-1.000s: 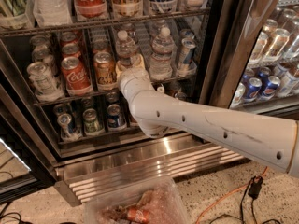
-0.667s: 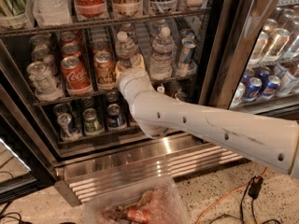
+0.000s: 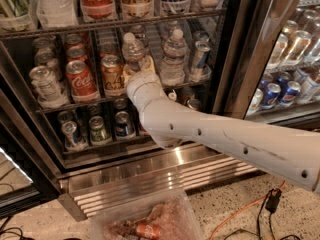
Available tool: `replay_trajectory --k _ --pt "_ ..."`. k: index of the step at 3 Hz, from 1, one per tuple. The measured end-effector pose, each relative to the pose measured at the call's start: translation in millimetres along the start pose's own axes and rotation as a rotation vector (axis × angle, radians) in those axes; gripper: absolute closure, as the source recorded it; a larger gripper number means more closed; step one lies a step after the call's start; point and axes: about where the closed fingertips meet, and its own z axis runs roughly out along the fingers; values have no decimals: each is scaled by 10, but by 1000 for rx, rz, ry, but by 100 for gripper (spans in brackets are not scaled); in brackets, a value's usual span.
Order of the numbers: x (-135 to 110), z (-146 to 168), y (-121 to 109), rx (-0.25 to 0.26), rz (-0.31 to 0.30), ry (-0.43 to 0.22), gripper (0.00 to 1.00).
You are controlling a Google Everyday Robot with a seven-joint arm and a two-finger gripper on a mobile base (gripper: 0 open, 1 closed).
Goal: Pick water bottle from middle shelf of fridge
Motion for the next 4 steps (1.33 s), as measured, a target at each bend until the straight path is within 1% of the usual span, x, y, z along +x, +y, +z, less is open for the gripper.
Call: replay_trajectory --k 1,2,3,4 --pt "-66 -23 5 -6 -7 -21 100" --pt "-311 -130 17 -25 -35 -91 100" --pt "-685 -350 63 -63 -81 -198 100" --pt "-773 -483 139 -105 -105 -218 100"
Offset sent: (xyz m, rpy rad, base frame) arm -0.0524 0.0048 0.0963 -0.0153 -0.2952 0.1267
